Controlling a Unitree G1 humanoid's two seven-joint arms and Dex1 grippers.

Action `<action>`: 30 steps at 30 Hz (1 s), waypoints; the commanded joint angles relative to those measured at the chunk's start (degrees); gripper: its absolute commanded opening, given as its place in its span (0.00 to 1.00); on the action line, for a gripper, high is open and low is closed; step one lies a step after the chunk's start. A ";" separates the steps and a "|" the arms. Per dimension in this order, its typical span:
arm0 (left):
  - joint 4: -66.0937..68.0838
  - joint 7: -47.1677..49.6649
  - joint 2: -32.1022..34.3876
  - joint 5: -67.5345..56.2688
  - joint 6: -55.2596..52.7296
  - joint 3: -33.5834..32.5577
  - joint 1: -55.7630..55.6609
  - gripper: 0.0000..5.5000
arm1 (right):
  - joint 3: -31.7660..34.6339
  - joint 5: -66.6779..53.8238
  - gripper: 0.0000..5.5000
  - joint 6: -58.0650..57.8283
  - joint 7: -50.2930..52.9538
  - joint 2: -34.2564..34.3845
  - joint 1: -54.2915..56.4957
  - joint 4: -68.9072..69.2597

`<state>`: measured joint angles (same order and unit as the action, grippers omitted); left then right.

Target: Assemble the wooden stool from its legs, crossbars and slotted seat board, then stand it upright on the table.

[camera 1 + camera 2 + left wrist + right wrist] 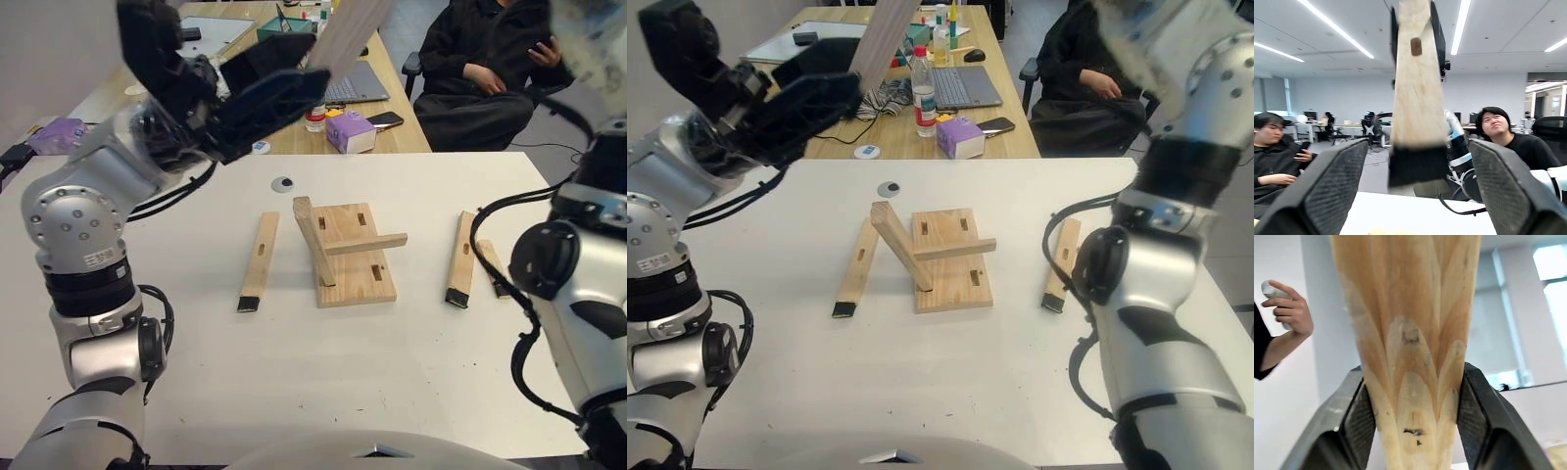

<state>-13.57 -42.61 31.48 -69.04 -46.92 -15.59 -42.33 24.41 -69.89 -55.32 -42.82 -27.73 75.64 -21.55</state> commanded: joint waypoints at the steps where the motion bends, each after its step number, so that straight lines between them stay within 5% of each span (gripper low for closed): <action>1: 1.86 2.03 0.51 -1.93 1.11 -3.87 -0.70 0.68 | -4.37 9.86 0.37 6.78 -6.68 -5.15 2.05 -2.91; 10: 5.39 4.39 0.95 1.66 1.76 -3.49 -0.67 0.68 | -18.90 35.40 0.37 31.12 -22.86 -7.06 -20.86 0.23; 23: 8.88 8.28 1.80 8.17 -0.22 -1.92 1.86 0.68 | -14.94 38.05 0.37 36.12 -30.16 -4.58 -32.45 -17.11; 30: 13.27 9.74 0.44 5.78 -1.23 -4.61 -0.42 0.68 | -9.07 31.22 0.37 26.06 -36.00 -3.51 -33.50 -20.40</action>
<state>-1.24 -33.55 32.51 -62.05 -47.39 -18.95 -41.10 14.85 -37.74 -27.77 -77.57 -31.88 42.76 -43.05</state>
